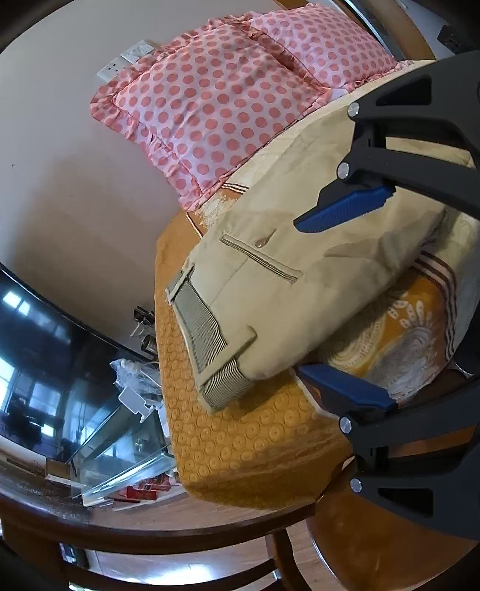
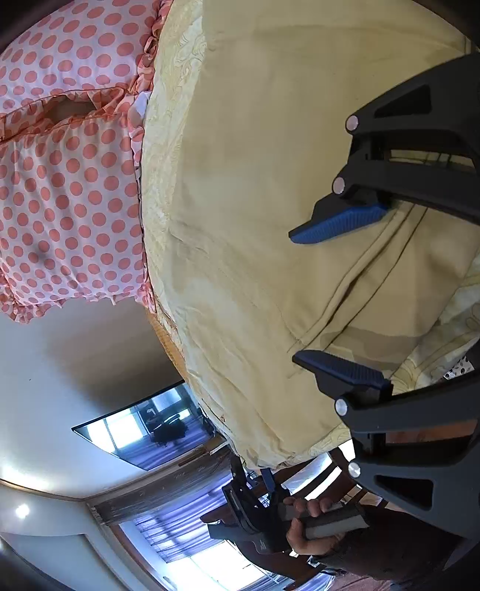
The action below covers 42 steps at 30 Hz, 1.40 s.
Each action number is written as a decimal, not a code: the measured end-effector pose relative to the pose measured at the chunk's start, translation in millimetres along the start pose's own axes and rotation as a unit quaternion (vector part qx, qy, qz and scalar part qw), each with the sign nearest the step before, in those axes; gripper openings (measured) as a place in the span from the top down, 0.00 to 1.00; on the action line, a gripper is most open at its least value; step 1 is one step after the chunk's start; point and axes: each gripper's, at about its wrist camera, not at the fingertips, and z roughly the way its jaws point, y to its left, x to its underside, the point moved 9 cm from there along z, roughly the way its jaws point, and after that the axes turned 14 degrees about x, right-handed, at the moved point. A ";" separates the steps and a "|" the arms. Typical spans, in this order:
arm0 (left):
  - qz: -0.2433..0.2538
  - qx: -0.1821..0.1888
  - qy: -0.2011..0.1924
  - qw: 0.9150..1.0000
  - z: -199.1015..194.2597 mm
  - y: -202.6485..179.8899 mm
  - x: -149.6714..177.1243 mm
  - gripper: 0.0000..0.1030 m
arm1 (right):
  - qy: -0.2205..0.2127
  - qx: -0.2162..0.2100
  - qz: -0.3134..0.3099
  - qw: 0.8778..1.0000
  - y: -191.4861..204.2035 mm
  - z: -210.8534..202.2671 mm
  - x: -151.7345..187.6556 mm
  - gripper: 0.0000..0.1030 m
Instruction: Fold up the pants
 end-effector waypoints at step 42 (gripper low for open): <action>0.491 0.276 0.248 0.788 30.1 -350.4 327.1 0.94 | -0.112 0.190 0.220 0.950 -232.0 -152.5 21.1 0.22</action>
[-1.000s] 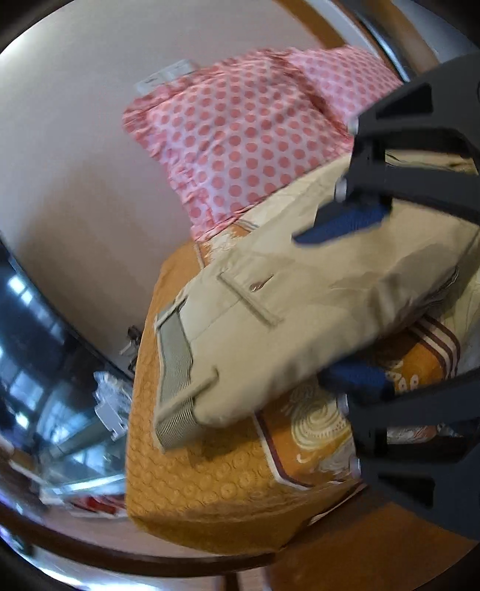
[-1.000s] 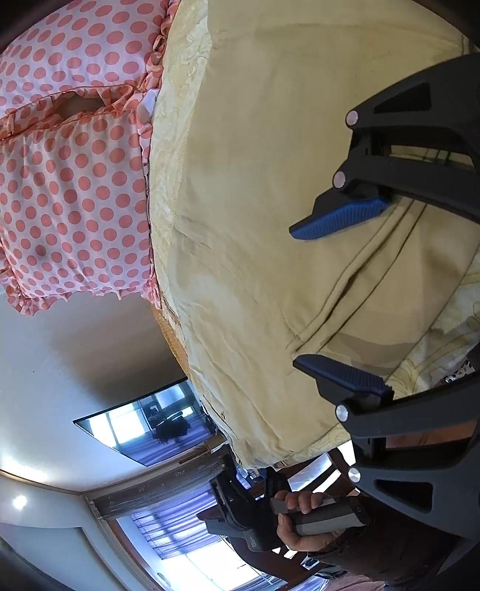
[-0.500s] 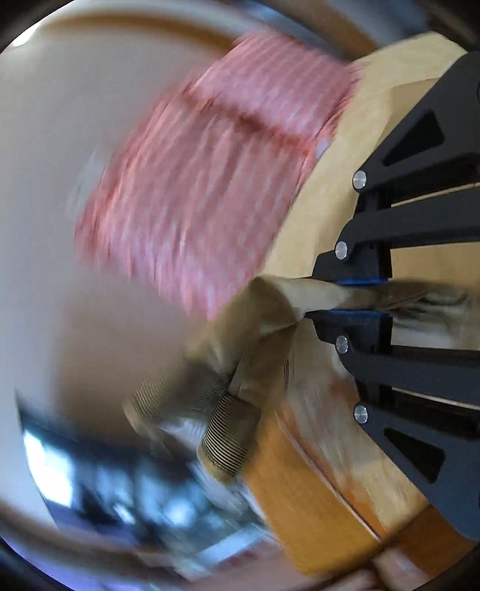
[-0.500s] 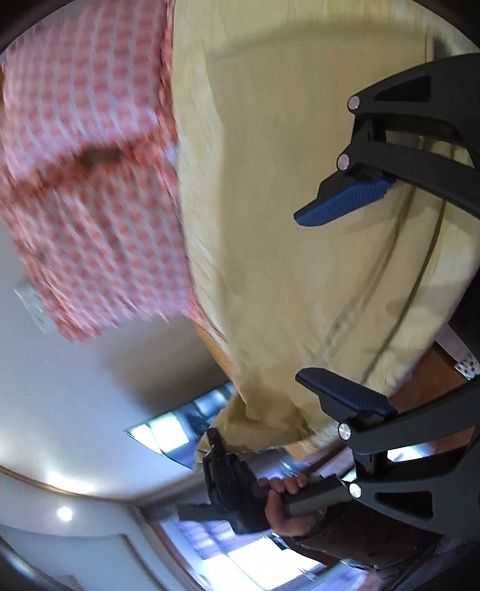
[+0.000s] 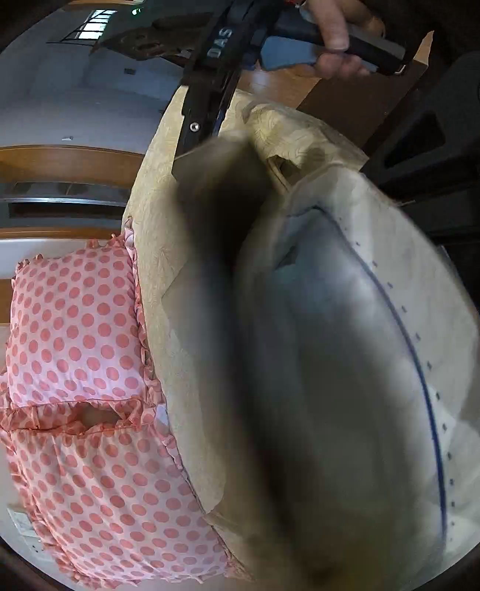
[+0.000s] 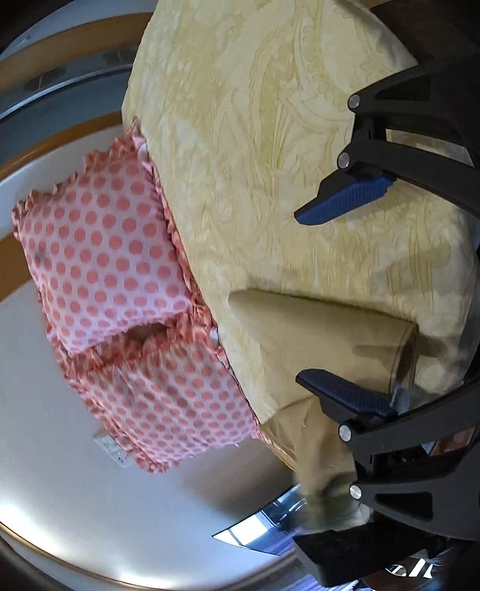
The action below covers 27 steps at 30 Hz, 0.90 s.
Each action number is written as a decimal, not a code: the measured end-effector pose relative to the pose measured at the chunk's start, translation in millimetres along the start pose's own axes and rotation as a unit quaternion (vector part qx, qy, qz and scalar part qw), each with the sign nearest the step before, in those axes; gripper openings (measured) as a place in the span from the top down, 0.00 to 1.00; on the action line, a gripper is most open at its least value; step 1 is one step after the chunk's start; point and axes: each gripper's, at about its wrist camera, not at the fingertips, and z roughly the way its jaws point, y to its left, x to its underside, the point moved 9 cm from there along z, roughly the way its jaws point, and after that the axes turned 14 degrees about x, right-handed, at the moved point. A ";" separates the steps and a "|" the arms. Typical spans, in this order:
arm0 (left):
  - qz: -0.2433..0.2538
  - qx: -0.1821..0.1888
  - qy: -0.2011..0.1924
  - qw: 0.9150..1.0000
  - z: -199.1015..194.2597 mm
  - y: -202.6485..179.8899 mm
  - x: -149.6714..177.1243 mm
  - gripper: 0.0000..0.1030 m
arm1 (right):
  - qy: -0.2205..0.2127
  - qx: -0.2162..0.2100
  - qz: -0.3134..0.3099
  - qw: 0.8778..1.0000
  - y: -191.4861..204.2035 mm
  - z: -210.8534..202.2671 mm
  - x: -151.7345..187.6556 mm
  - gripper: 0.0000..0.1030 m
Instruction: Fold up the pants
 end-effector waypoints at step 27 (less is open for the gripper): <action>-0.117 -0.131 -0.156 0.972 -178.6 79.3 114.6 0.32 | -0.081 -0.225 -0.493 0.836 256.1 -83.5 105.7 0.16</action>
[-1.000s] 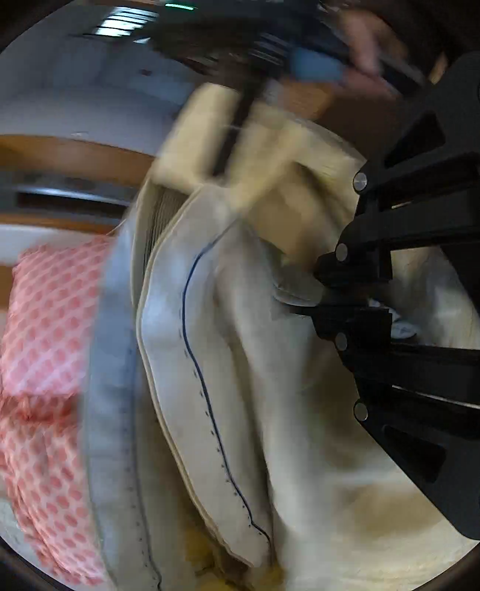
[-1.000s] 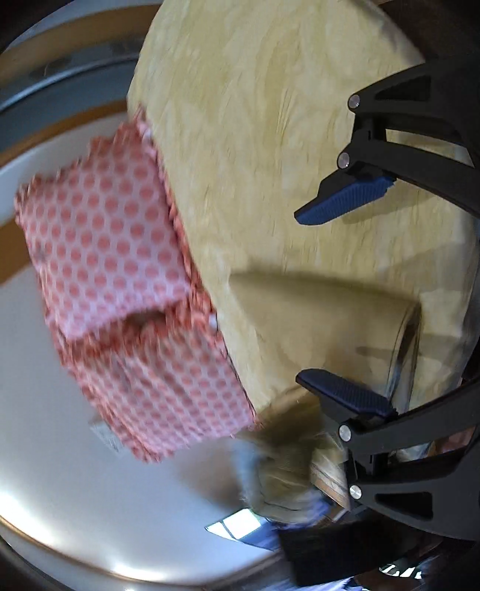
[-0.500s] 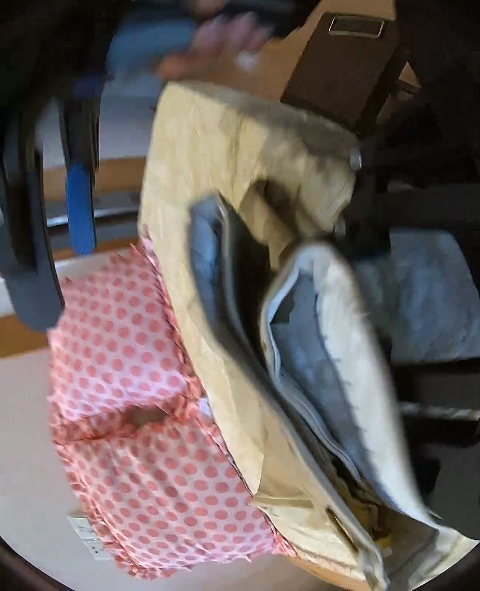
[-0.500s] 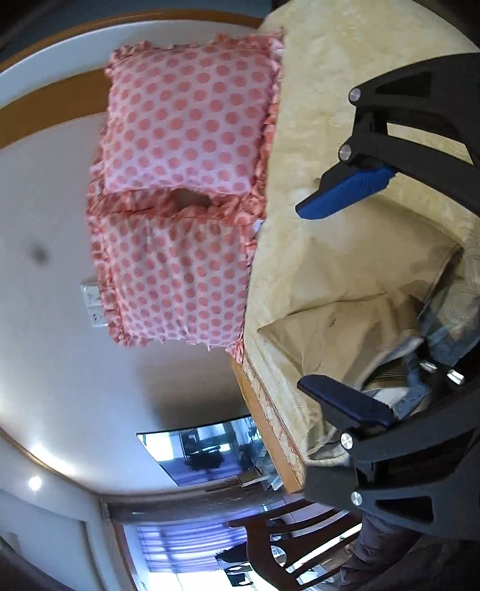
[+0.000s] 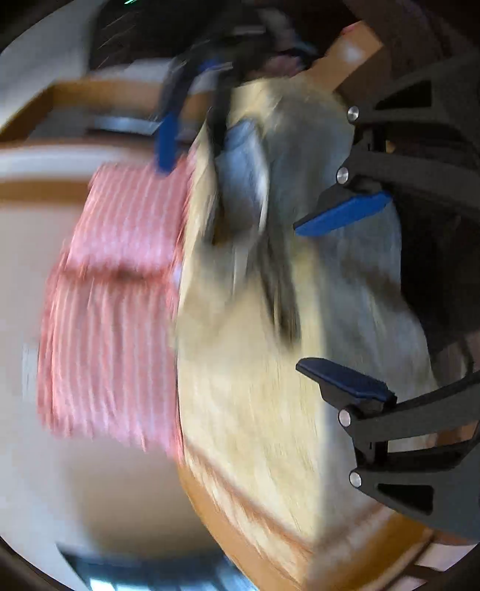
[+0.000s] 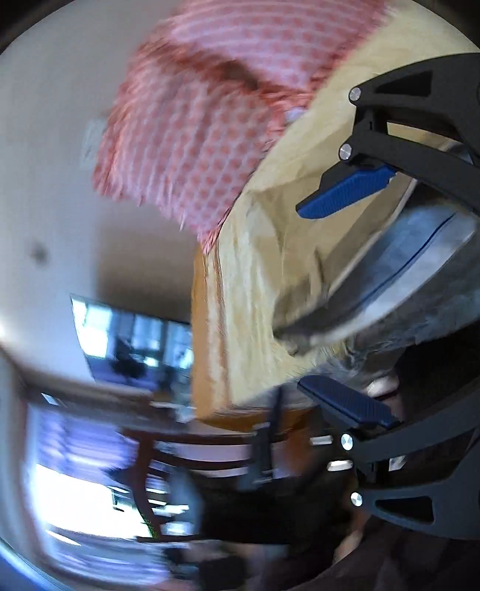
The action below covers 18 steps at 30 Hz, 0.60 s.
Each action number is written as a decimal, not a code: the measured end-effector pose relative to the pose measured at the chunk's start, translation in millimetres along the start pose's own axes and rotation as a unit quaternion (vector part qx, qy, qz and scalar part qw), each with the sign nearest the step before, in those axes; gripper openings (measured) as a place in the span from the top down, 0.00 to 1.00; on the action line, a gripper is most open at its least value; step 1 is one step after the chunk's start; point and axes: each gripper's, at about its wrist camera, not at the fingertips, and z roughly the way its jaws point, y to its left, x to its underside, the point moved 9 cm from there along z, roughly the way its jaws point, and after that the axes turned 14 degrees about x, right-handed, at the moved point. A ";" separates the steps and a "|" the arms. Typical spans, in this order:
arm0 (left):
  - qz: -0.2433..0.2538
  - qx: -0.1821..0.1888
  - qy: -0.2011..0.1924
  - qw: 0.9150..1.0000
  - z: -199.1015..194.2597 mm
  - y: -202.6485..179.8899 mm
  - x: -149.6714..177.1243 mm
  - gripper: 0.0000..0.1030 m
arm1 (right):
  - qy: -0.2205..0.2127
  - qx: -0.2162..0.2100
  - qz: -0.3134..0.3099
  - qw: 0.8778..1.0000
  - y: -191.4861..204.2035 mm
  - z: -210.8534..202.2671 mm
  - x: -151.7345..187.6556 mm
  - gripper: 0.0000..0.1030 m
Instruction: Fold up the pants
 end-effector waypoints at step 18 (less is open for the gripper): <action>-0.030 -0.029 -0.048 0.998 -8.6 33.6 -28.0 0.24 | 0.048 0.183 0.236 0.953 -169.2 38.0 -18.8 0.94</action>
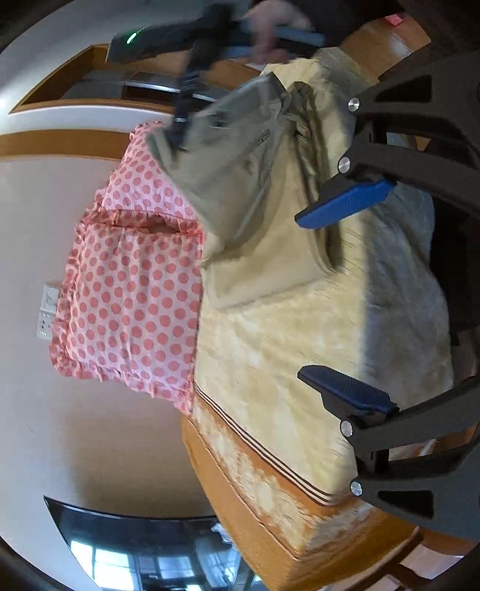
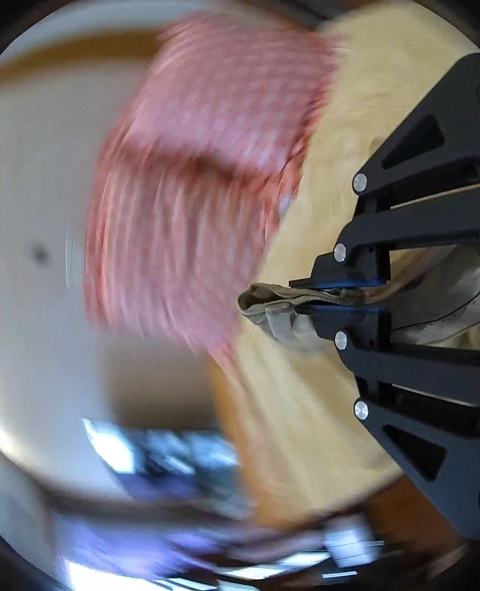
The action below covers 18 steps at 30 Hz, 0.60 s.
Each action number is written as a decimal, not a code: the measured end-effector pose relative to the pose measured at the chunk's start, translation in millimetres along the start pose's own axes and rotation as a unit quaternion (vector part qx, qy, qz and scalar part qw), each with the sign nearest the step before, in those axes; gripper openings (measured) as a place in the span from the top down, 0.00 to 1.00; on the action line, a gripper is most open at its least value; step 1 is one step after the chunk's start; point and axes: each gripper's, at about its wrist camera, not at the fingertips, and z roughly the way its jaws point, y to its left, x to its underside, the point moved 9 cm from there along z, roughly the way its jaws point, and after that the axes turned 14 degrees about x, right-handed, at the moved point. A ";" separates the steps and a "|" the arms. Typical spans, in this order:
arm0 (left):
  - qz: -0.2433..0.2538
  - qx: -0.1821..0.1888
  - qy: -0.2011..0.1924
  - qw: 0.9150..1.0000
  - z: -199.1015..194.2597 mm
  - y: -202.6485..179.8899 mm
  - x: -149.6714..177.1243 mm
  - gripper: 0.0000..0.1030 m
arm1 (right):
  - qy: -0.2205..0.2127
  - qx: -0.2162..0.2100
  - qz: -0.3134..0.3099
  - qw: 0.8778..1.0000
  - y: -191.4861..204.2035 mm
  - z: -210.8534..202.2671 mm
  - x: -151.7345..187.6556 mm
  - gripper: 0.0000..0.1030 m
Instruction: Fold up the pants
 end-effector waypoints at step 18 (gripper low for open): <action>0.078 0.079 0.085 0.990 112.5 -67.7 -18.7 0.20 | 0.246 0.022 0.215 0.945 -139.1 53.2 145.3 0.88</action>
